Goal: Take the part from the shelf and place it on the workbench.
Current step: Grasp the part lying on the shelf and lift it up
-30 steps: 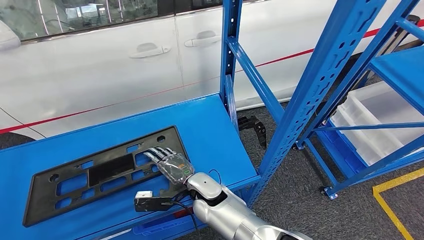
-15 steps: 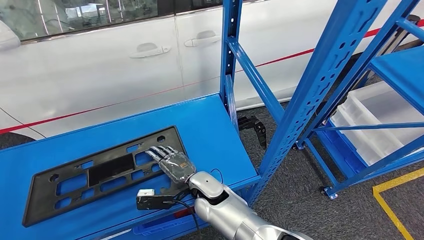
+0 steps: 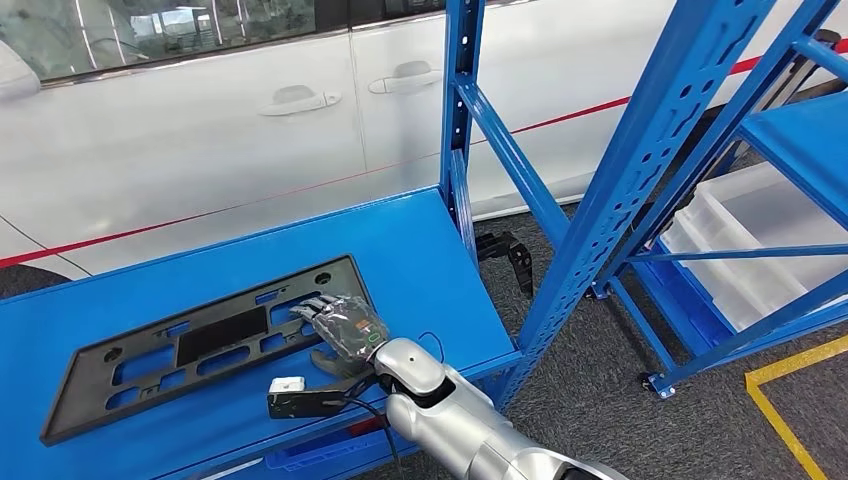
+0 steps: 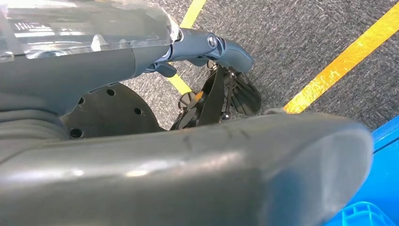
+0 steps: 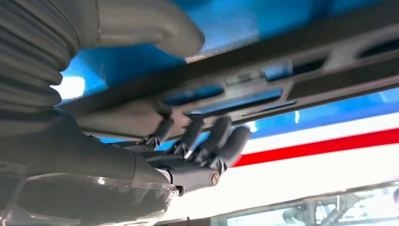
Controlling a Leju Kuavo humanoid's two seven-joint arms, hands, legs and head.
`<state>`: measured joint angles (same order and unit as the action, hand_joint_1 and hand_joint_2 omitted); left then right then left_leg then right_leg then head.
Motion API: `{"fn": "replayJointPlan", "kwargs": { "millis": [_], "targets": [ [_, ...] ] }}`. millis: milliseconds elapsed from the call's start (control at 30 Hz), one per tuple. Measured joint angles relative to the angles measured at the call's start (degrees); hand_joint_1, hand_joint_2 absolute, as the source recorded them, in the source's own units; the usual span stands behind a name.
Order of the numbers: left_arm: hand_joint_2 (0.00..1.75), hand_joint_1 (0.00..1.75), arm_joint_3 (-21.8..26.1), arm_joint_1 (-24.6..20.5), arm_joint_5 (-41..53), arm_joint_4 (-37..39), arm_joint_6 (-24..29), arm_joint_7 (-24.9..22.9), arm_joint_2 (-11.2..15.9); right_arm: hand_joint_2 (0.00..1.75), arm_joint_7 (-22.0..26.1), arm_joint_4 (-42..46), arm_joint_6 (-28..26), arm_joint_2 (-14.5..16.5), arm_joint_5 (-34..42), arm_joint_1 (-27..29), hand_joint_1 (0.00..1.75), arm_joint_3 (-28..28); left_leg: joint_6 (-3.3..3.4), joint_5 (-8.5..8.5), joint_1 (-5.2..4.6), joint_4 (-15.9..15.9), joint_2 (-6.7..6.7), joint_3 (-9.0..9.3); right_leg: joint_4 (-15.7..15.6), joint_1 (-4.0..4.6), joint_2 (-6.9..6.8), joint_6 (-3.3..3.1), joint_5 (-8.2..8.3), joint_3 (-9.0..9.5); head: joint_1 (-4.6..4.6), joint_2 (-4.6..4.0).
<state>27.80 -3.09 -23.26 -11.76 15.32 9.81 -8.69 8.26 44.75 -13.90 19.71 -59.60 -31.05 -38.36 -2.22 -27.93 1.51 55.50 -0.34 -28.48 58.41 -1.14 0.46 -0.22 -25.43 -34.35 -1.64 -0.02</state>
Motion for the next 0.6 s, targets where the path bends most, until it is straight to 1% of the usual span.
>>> {"fn": "replayJointPlan", "kwargs": {
  "millis": [200,600],
  "targets": [
    [0.0,0.0,0.0,-0.03,0.31,0.0,0.02,-0.08,-0.05,1.75,0.61,1.06,-0.43,0.0,0.15,-0.19,1.75,-0.02,0.01,0.0,-0.01,0.0,-0.01,0.01,0.0,-0.01,-0.01,0.02,-0.01,0.01,0.0,0.0],
    [0.0,0.0,0.0,-0.08,0.47,0.0,-0.31,-0.18,-0.25,1.75,1.71,3.27,0.13,-0.71,4.17,0.67,1.75,0.97,0.06,-0.04,-0.04,0.04,-0.01,0.01,-0.01,-0.02,-0.01,0.02,-0.01,0.01,0.0,0.0]
  ]
}}
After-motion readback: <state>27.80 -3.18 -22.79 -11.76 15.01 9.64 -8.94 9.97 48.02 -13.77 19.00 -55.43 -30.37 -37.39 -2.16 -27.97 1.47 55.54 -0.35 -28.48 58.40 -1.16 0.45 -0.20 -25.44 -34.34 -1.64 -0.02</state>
